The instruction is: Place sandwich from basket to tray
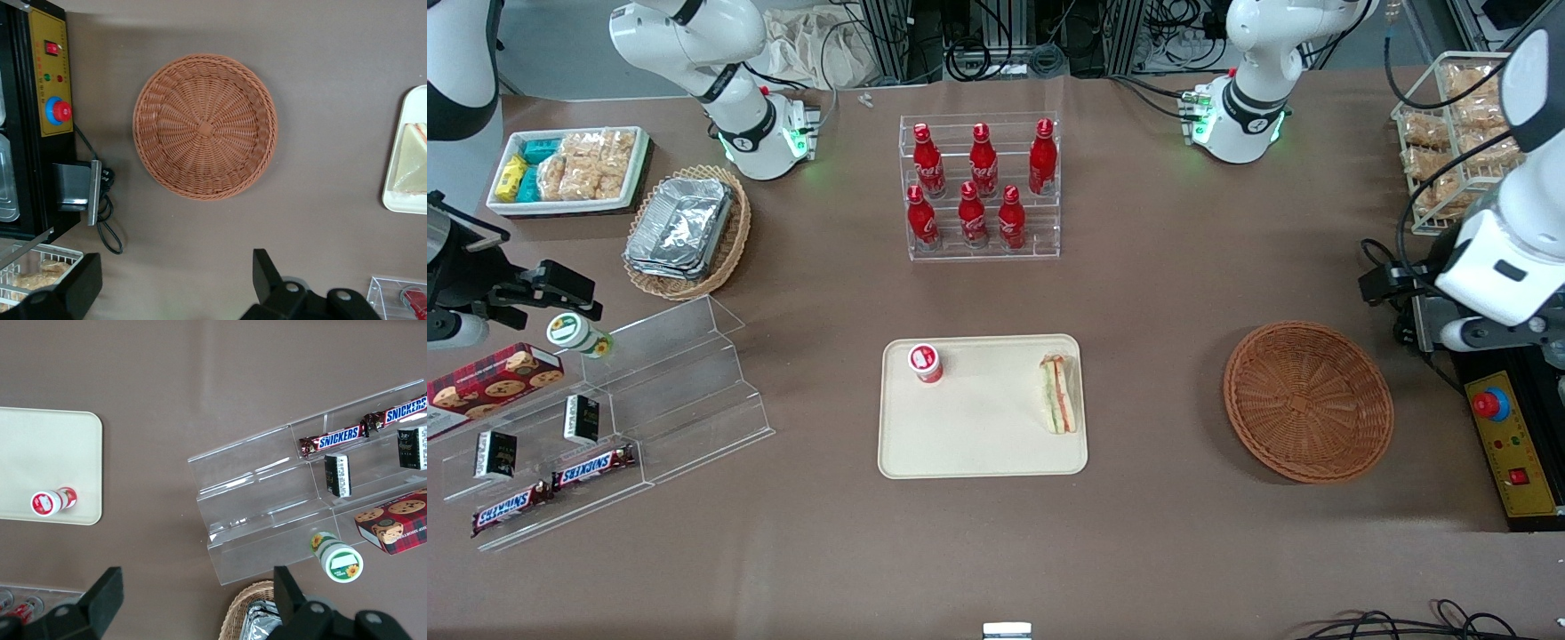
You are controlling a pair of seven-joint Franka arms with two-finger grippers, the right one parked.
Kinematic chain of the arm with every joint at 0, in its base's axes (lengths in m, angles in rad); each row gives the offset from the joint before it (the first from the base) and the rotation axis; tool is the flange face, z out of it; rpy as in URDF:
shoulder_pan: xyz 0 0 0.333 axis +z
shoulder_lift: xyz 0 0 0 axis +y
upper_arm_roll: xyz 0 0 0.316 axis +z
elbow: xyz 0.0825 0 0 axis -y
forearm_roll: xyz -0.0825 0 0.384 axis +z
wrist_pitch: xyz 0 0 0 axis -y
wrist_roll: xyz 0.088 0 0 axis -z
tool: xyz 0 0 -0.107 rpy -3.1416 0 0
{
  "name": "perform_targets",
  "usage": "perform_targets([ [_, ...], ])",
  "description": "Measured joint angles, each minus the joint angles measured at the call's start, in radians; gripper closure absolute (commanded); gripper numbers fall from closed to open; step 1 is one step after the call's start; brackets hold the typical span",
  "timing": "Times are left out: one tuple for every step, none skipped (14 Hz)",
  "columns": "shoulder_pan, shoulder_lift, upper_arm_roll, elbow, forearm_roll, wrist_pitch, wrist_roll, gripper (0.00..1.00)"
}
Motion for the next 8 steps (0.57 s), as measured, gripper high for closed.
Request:
perform_targets([
  [-0.010, -0.005, 0.021, 0.000, -0.004, 0.000, 0.003, 0.00],
  [-0.044, -0.012, 0.072, 0.000, -0.022, 0.000, 0.017, 0.00],
  [-0.103, -0.022, 0.160, 0.000, -0.056, 0.000, 0.043, 0.00],
  [-0.171, -0.035, 0.262, -0.001, -0.092, 0.000, 0.069, 0.00],
  [-0.224, -0.049, 0.346, -0.001, -0.115, 0.000, 0.089, 0.00],
  [-0.252, -0.061, 0.396, -0.003, -0.126, 0.000, 0.103, 0.00],
  [-0.265, -0.070, 0.418, -0.006, -0.132, -0.001, 0.111, 0.00],
  [-0.274, -0.075, 0.426, -0.010, -0.133, -0.001, 0.112, 0.00],
])
